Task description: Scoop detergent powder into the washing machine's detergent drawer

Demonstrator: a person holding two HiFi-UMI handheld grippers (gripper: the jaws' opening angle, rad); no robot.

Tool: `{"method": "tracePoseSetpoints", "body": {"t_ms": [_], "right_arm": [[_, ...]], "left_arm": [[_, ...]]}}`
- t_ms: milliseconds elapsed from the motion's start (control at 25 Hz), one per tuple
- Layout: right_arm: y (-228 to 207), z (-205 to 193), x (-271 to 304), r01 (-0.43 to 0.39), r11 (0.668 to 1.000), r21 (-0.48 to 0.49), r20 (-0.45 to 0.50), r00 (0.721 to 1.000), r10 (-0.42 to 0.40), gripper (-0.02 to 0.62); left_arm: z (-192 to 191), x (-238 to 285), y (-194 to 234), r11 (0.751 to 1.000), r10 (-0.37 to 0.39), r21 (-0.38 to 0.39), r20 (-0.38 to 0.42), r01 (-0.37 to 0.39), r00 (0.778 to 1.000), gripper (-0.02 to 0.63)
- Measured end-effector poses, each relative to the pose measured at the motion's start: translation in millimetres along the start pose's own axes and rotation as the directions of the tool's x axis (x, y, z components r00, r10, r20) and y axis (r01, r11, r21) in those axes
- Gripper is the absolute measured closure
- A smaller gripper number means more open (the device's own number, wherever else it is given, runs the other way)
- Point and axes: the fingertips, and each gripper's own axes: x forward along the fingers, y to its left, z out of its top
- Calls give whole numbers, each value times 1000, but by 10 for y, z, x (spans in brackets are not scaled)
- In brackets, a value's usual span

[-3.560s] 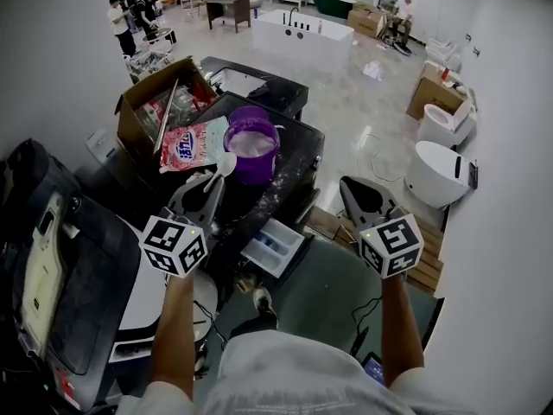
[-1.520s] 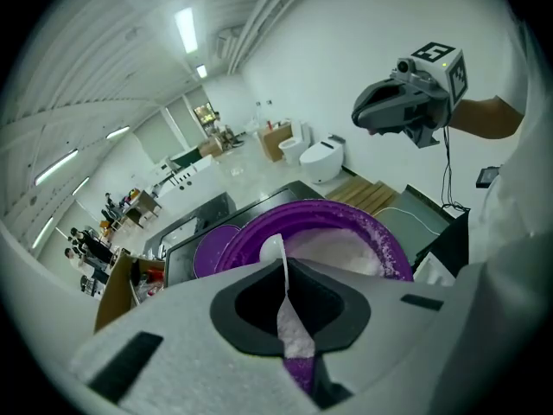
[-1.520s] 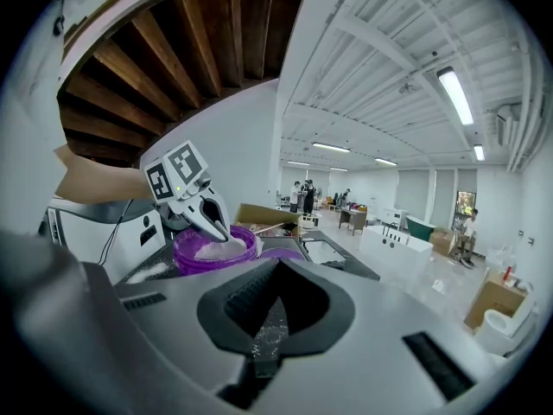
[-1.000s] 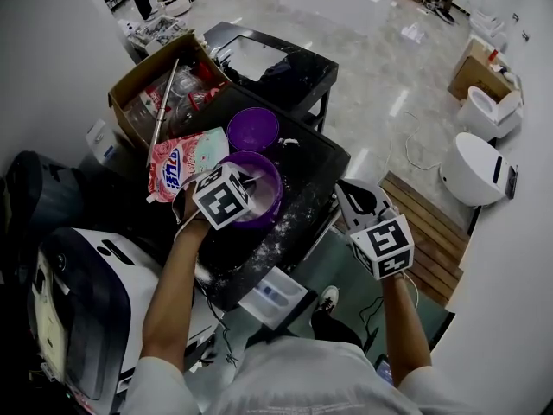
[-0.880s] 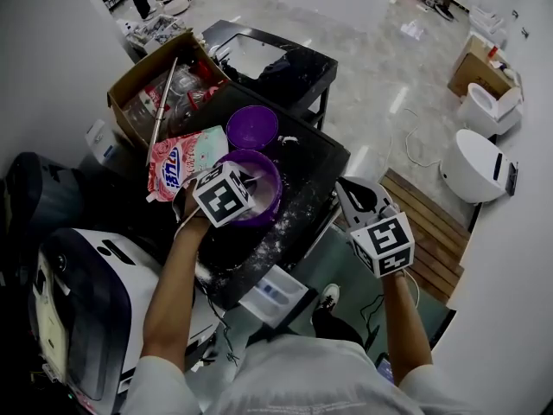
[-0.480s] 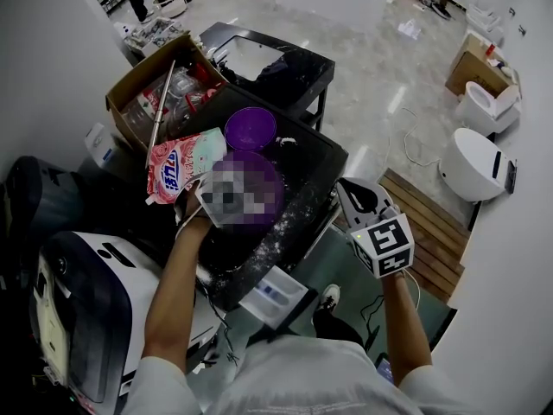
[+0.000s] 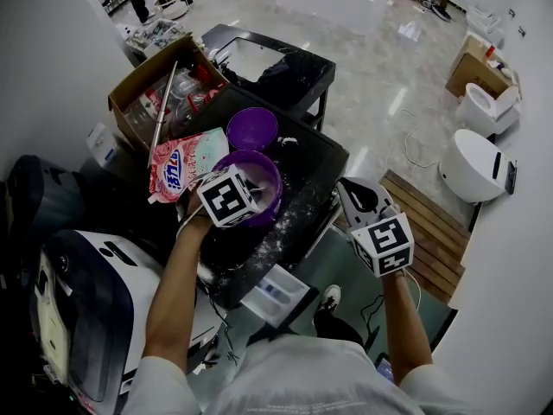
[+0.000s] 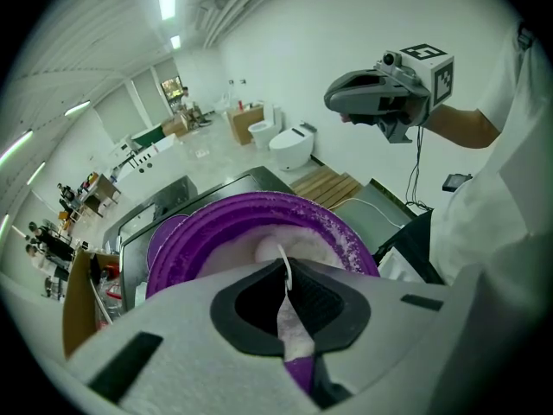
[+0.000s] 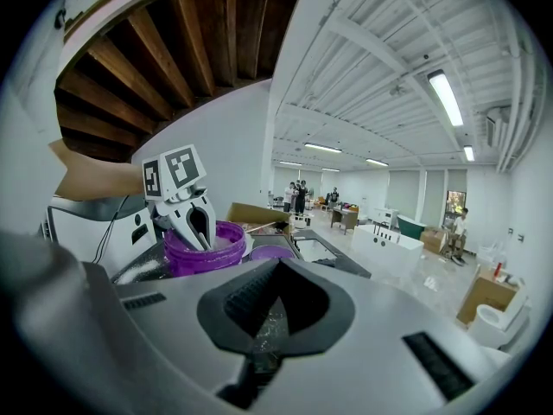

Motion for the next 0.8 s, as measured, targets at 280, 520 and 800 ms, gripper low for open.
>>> {"method": "tracePoseSetpoints", "body": {"t_ms": [280,520,800], "right_arm": [[64,26,-9,-6,1000,-7,2,1000,6,592],[106,31,-14,-5,1000,-19,0,1000,5,591],[208,112,11,-21,999,-39,4,1000,21,591]], "left_arm": [[5,-82,-91,999,-20,-31,37,21,999,591],[8,-183,-149,998,-18,-65,94,24,995,591],[-103,-324,-174,990,-10,-139,149,31,989,591]]}}
